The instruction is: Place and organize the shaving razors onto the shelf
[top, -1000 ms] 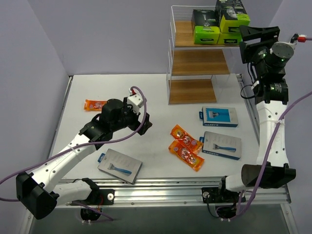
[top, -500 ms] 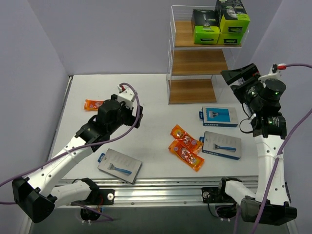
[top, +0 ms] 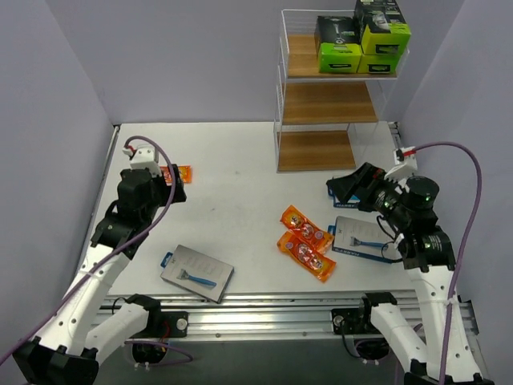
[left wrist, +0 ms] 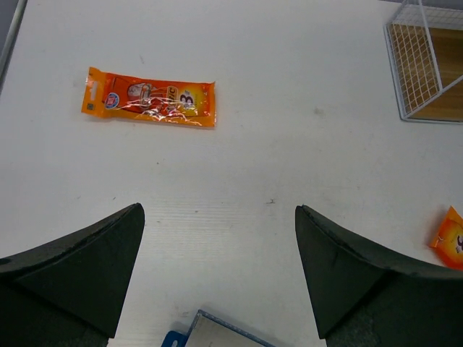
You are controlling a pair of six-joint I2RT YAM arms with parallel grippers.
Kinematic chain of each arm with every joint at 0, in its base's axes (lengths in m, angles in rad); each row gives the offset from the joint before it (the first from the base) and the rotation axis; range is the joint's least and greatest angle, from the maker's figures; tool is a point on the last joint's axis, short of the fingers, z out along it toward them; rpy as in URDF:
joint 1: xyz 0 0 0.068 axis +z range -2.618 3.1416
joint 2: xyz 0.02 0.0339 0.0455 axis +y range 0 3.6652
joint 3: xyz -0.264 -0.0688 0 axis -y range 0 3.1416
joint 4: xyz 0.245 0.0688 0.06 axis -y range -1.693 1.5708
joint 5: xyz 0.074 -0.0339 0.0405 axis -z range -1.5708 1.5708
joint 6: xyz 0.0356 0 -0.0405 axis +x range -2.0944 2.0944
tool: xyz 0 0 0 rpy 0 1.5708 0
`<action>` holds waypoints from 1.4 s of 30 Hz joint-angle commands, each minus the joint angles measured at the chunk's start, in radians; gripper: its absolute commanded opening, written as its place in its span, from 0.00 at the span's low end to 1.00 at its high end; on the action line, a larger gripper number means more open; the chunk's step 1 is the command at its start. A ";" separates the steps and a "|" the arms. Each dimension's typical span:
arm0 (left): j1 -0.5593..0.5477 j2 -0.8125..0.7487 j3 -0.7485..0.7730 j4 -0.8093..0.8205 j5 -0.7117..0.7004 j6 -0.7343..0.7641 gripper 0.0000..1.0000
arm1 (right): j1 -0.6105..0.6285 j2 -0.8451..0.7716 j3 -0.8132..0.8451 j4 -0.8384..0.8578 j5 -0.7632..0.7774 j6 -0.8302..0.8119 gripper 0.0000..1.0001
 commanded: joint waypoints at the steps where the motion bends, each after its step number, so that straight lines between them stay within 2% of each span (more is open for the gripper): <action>1: 0.023 -0.049 -0.074 0.006 0.013 -0.043 0.94 | 0.074 -0.070 -0.052 0.020 -0.023 -0.080 1.00; 5: 0.038 -0.017 -0.047 0.002 0.055 -0.038 0.94 | 0.144 -0.068 -0.135 0.035 -0.027 -0.088 1.00; 8: 0.104 0.012 -0.031 -0.017 0.117 -0.047 0.94 | 0.203 -0.036 -0.193 0.075 -0.014 -0.105 0.94; 11: 0.158 0.006 -0.025 -0.014 0.163 -0.052 0.94 | 0.359 0.020 -0.193 0.117 0.093 -0.131 0.88; 12: 0.165 0.000 -0.031 -0.007 0.191 -0.052 0.94 | 0.475 0.039 -0.171 0.117 0.139 -0.143 0.87; 13: 0.176 -0.017 -0.034 0.003 0.205 -0.053 0.94 | 0.538 0.062 -0.160 0.117 0.235 -0.152 0.88; 15: 0.179 -0.033 -0.043 0.008 0.210 -0.053 0.94 | 0.664 0.143 -0.112 0.115 0.325 -0.185 0.91; 16: 0.181 -0.047 -0.048 0.011 0.202 -0.053 0.94 | 0.787 0.177 -0.091 0.111 0.406 -0.197 0.91; 18: 0.182 -0.057 -0.051 0.010 0.193 -0.053 0.94 | 0.906 0.272 -0.051 0.107 0.484 -0.226 0.94; 19: 0.182 -0.063 -0.050 0.002 0.187 -0.055 0.94 | 1.010 0.303 -0.023 0.115 0.514 -0.232 0.94; 23: 0.184 -0.083 -0.045 -0.014 0.154 -0.059 0.94 | 1.216 0.482 0.046 0.143 0.684 -0.245 0.95; 26: 0.184 -0.103 -0.046 -0.013 0.138 -0.059 0.94 | 1.304 0.603 0.115 0.135 0.713 -0.249 0.96; 30: 0.185 -0.127 -0.042 -0.023 0.124 -0.061 0.94 | 1.356 0.732 0.164 0.129 0.749 -0.263 0.96; 39: 0.182 -0.162 -0.042 -0.029 0.116 -0.064 0.94 | 1.384 0.927 0.207 0.196 0.715 -0.278 0.92; 42: 0.176 -0.172 -0.042 -0.033 0.107 -0.061 0.94 | 1.411 1.002 0.247 0.173 0.720 -0.292 0.92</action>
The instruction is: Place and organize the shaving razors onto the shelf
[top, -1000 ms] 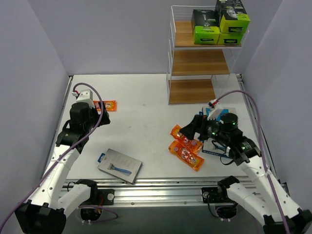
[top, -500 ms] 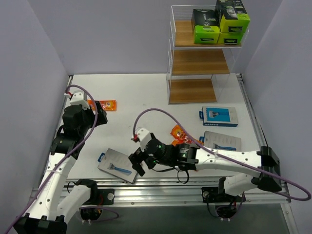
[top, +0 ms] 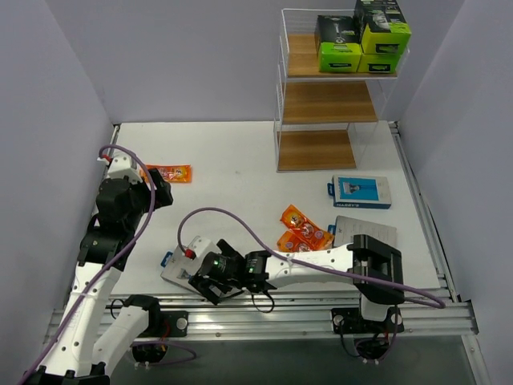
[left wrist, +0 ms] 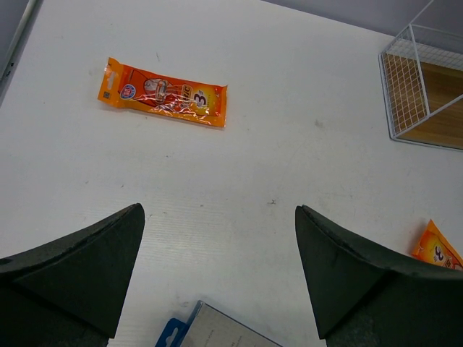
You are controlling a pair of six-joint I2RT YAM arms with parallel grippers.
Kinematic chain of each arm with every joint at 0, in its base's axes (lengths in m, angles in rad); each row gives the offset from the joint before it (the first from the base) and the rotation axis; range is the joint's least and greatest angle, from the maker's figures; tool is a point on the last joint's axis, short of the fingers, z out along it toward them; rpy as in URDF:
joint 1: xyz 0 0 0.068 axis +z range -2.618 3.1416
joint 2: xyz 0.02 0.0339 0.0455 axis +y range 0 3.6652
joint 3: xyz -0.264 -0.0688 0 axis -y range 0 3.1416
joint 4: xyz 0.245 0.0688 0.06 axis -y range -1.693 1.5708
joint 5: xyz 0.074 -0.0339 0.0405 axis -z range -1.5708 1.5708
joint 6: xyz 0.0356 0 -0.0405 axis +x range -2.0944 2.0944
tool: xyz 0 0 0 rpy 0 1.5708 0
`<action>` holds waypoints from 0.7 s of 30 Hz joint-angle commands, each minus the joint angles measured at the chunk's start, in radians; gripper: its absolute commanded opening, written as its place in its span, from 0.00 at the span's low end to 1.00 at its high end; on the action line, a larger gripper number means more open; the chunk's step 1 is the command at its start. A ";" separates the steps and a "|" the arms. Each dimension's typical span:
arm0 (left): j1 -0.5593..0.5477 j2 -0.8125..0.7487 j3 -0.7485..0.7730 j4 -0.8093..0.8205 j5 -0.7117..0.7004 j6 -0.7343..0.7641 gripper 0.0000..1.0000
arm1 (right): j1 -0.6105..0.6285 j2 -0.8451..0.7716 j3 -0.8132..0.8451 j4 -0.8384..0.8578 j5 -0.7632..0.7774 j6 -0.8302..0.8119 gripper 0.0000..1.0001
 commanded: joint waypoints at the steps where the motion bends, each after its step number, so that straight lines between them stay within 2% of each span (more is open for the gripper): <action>1: -0.002 -0.017 0.023 -0.001 -0.022 -0.008 0.94 | 0.043 0.057 0.090 0.006 0.026 -0.033 0.92; 7: -0.013 -0.020 0.023 0.001 -0.014 -0.006 0.94 | 0.059 0.127 0.110 -0.011 0.043 -0.032 0.92; 14: -0.021 -0.020 0.021 0.002 -0.002 -0.001 0.94 | 0.061 0.163 0.119 -0.106 0.187 0.019 0.90; 18: -0.022 -0.021 0.020 0.004 0.007 0.000 0.94 | 0.031 0.160 0.084 -0.132 0.247 0.066 0.91; 21: -0.022 -0.017 0.018 0.005 0.015 0.002 0.94 | -0.039 0.128 0.030 -0.114 0.241 0.118 0.91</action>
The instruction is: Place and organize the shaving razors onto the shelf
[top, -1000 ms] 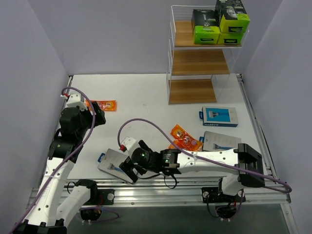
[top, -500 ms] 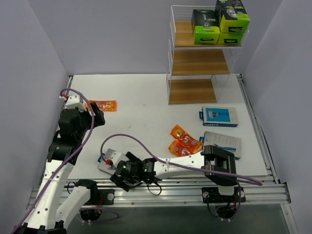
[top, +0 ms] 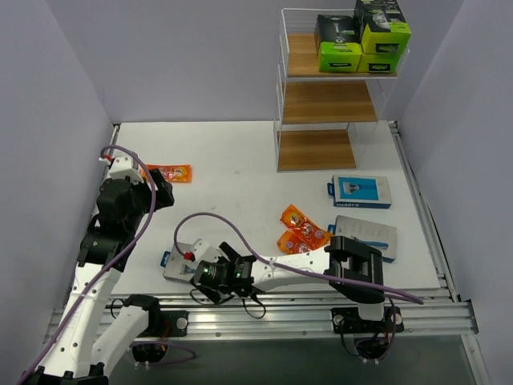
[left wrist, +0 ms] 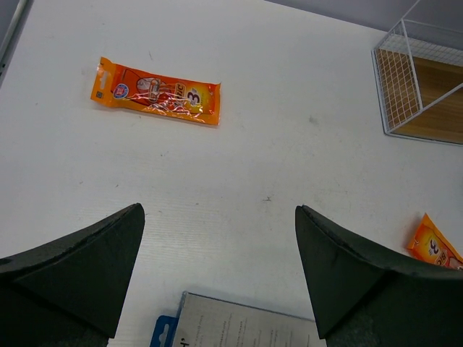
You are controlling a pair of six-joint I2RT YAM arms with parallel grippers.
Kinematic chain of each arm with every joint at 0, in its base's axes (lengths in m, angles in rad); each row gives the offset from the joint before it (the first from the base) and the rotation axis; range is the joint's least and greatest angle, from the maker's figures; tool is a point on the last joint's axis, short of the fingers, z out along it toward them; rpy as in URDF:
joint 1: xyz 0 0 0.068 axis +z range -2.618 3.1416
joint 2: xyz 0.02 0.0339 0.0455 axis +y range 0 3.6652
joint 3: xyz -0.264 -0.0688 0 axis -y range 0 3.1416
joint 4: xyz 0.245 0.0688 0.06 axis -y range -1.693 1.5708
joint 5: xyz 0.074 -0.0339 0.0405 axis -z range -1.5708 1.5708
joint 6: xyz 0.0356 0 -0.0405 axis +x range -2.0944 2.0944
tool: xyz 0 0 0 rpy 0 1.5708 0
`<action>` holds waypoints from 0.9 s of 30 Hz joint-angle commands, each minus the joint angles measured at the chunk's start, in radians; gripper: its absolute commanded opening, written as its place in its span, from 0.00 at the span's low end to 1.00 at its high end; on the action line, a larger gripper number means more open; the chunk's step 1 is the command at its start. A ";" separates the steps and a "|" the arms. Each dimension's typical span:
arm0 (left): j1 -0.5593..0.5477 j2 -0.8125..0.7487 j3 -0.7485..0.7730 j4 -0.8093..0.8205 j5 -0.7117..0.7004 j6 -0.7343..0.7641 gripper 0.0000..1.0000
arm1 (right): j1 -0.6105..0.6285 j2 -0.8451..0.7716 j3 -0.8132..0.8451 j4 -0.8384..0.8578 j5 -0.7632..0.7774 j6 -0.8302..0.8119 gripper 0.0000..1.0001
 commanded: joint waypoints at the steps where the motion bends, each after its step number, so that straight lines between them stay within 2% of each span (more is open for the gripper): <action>1: -0.005 -0.009 0.018 0.012 0.020 0.001 0.94 | -0.115 -0.032 -0.055 -0.040 0.077 0.077 0.91; 5: -0.005 -0.011 0.016 0.013 0.028 0.001 0.94 | -0.241 -0.103 -0.103 0.012 0.071 0.132 0.90; 10: -0.005 -0.009 0.015 0.018 0.031 0.003 0.94 | -0.290 -0.148 -0.114 0.069 0.025 0.143 0.89; 17: -0.005 -0.008 0.010 0.021 0.043 0.003 0.94 | -0.227 -0.148 -0.123 0.072 0.020 0.169 0.86; 22: -0.005 -0.008 0.010 0.022 0.047 0.003 0.94 | -0.134 -0.171 -0.126 0.086 0.045 0.208 0.82; 27: -0.007 -0.008 0.012 0.021 0.045 0.003 0.94 | -0.053 -0.144 -0.060 0.080 0.114 0.221 0.81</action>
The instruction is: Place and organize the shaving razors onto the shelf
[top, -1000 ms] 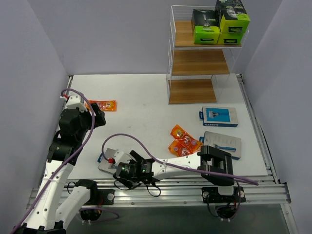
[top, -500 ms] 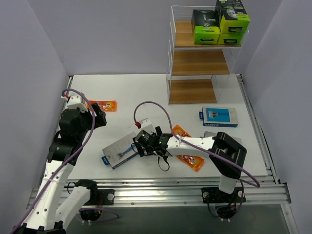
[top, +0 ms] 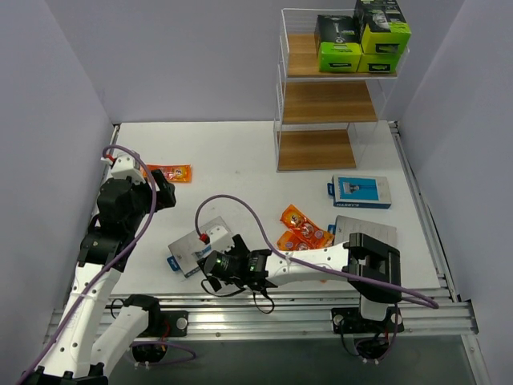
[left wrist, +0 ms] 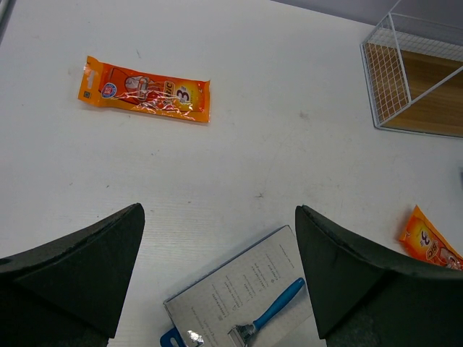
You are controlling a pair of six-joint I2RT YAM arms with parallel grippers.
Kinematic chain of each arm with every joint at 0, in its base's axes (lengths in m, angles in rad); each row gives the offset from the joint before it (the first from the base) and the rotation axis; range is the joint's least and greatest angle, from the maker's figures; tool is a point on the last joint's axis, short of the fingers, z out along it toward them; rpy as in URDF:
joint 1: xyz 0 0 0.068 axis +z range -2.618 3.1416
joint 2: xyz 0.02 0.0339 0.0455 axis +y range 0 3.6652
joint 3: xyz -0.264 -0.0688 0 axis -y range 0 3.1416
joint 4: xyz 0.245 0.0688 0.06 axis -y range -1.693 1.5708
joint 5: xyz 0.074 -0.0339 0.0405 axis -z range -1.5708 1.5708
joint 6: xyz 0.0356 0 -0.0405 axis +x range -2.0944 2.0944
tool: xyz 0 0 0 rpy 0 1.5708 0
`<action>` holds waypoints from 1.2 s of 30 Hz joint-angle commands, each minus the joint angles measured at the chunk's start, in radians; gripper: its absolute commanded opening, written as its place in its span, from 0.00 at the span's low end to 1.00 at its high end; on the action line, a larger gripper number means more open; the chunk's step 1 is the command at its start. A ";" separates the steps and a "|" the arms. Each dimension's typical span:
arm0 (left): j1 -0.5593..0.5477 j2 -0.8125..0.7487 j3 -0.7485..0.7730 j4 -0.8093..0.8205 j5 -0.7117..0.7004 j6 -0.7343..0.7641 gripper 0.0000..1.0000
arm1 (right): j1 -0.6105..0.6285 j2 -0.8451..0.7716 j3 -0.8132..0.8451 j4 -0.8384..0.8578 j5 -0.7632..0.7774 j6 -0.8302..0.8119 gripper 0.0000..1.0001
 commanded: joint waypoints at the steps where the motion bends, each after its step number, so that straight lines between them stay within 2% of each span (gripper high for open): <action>1: -0.002 -0.008 0.013 0.021 0.006 0.002 0.94 | 0.034 -0.014 0.076 0.006 0.078 0.020 0.81; 22: 0.026 -0.029 0.032 -0.018 -0.169 -0.005 0.94 | 0.031 0.296 0.406 0.019 0.026 -0.106 0.82; 24: 0.028 -0.031 0.033 -0.019 -0.167 -0.004 0.97 | 0.031 0.313 0.422 0.015 0.025 -0.113 0.82; 26: 0.028 -0.031 0.033 -0.018 -0.157 -0.002 0.91 | 0.031 0.327 0.434 0.015 0.020 -0.115 0.82; 28: 0.029 -0.031 0.035 -0.016 -0.150 0.001 0.77 | 0.031 0.328 0.434 0.019 0.017 -0.113 0.82; 29: 0.028 -0.031 0.033 -0.015 -0.144 0.002 0.74 | 0.031 0.330 0.432 0.021 0.017 -0.113 0.82; 31: 0.028 -0.031 0.033 -0.013 -0.140 0.002 0.79 | 0.031 0.333 0.432 0.021 0.017 -0.112 0.82; 32: 0.028 -0.031 0.033 -0.013 -0.141 0.001 0.88 | 0.031 0.334 0.429 0.021 0.017 -0.112 0.82; 33: 0.028 -0.032 0.033 -0.014 -0.146 -0.001 0.91 | 0.031 0.337 0.429 0.019 0.016 -0.112 0.82; 36: 0.029 -0.032 0.033 -0.016 -0.144 -0.001 0.94 | 0.033 0.342 0.428 0.022 0.013 -0.109 0.83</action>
